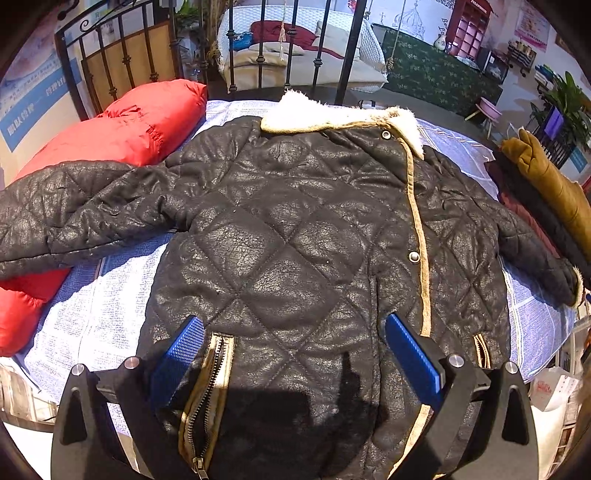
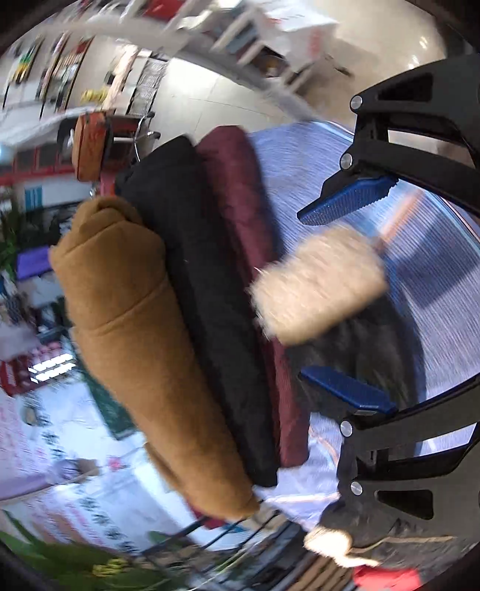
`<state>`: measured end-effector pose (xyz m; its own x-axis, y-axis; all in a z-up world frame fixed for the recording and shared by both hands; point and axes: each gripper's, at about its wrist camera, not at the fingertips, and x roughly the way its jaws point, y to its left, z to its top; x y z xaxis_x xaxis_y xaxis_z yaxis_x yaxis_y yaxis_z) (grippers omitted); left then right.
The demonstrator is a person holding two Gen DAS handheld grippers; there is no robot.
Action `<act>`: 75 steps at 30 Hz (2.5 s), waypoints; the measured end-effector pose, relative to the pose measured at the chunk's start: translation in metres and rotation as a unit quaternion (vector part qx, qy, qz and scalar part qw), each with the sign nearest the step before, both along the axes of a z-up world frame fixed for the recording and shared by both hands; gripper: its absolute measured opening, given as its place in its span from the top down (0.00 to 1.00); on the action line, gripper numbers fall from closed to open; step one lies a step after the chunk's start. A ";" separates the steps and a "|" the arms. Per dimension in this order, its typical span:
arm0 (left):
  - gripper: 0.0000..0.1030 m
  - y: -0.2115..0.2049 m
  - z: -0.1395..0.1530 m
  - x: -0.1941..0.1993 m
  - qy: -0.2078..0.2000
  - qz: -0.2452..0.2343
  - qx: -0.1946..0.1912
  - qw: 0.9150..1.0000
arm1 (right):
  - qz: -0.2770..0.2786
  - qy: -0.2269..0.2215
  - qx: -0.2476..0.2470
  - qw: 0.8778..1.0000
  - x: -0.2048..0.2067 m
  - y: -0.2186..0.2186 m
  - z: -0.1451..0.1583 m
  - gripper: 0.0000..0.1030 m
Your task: Fold large clothes
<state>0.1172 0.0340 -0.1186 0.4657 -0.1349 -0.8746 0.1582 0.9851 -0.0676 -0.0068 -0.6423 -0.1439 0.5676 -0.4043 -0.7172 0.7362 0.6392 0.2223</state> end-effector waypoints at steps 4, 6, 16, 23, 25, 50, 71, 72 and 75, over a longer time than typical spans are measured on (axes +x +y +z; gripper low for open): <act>0.06 -0.006 0.003 -0.001 -0.003 -0.004 0.000 1.000 | 0.037 0.038 0.045 0.998 0.014 -0.035 -0.018 0.41; 0.06 -0.007 0.004 -0.001 -0.003 -0.007 0.001 1.000 | 0.072 0.043 0.109 0.991 0.016 -0.035 -0.026 0.62; 0.06 -0.017 0.006 0.008 -0.005 -0.010 0.005 1.000 | 0.025 -0.107 0.178 0.978 -0.048 -0.069 0.064 0.99; 0.06 -0.026 0.016 0.003 -0.024 -0.019 0.002 1.000 | -0.048 -0.041 0.157 0.986 -0.018 -0.079 0.010 1.00; 0.06 -0.023 0.017 0.001 -0.027 -0.018 0.006 0.999 | -0.038 -0.046 0.130 0.990 -0.022 -0.059 0.007 0.99; 0.06 -0.020 -0.001 -0.007 -0.012 -0.024 0.000 1.000 | -0.113 -0.154 0.312 0.931 -0.050 0.003 -0.094 0.68; 0.06 0.101 0.004 0.000 -0.052 0.103 0.010 0.993 | 0.374 -0.083 -0.145 0.912 0.226 0.383 0.169 0.80; 0.06 0.108 0.004 -0.003 -0.053 0.111 0.012 0.992 | 0.400 -0.073 -0.150 0.901 0.239 0.415 0.161 0.80; 0.06 0.133 0.003 -0.011 -0.053 0.138 0.016 0.989 | 0.459 -0.046 -0.168 0.871 0.268 0.504 0.129 0.81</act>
